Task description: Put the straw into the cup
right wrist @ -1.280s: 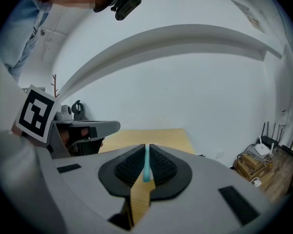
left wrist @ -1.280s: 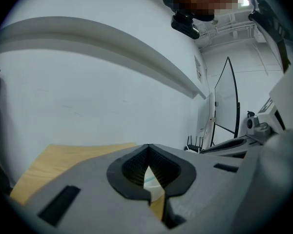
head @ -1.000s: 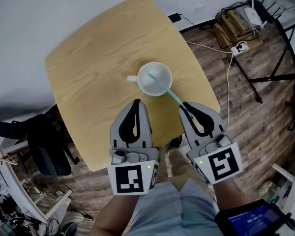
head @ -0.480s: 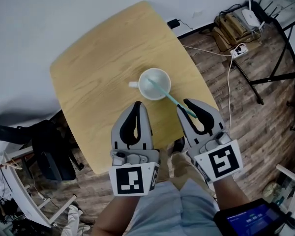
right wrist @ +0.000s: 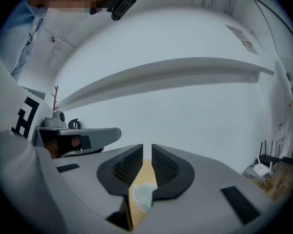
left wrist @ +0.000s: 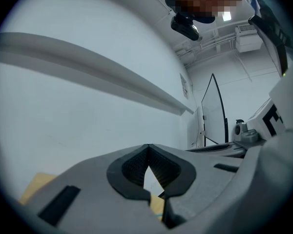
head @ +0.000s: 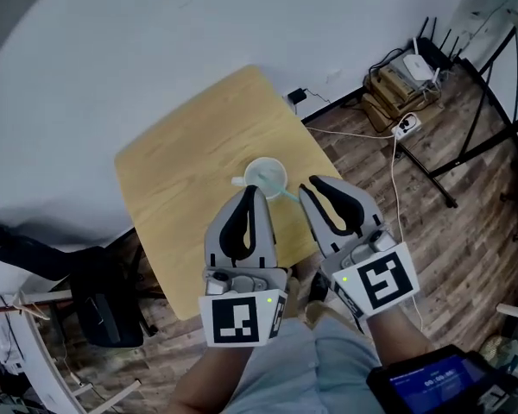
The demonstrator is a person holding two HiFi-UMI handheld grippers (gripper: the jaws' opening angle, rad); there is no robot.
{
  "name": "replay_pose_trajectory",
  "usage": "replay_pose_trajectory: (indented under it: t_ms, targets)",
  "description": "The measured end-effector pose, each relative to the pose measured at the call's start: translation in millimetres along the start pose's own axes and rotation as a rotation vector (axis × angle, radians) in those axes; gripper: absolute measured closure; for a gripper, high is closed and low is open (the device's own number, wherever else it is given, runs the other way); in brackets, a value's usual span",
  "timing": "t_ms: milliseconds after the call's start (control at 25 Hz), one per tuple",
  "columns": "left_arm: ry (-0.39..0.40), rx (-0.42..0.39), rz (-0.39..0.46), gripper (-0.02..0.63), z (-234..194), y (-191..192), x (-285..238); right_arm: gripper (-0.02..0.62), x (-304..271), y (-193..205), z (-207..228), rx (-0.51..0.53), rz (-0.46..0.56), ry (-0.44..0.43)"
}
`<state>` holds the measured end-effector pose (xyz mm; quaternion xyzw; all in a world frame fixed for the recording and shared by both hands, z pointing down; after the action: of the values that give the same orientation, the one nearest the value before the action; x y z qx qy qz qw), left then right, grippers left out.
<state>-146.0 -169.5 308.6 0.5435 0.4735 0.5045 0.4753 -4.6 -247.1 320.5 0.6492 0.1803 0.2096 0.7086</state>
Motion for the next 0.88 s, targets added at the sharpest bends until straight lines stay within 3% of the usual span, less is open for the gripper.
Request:
replay_pose_trajectory:
  t_ms: [200,360,880]
  targets:
    - [0.016,-0.04,0.094,0.609,15.1,-43.5,5.1,0.588,10.7,-51.7,-7.2,0.066,0.124,0.005]
    - [0.033,-0.069,0.163,0.609,28.5,-68.9,9.5,0.594,22.1,-77.5,-12.3,0.094,0.191,0.019]
    - [0.032,-0.083,0.208,0.609,45.9,-83.6,23.1,0.597,37.7,-93.3,-23.0,0.138,0.228,0.011]
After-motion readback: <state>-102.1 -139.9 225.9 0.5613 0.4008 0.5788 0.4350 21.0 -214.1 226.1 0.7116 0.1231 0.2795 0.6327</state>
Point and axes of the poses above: the fingertips, and each gripper's own axes: x backward along the fingers, z to its right, y out of its underside, the point moved 10 cm from there along x, backward along the fingers, and after that the axes turned 7 degrees about z, right-handed, at the moved point
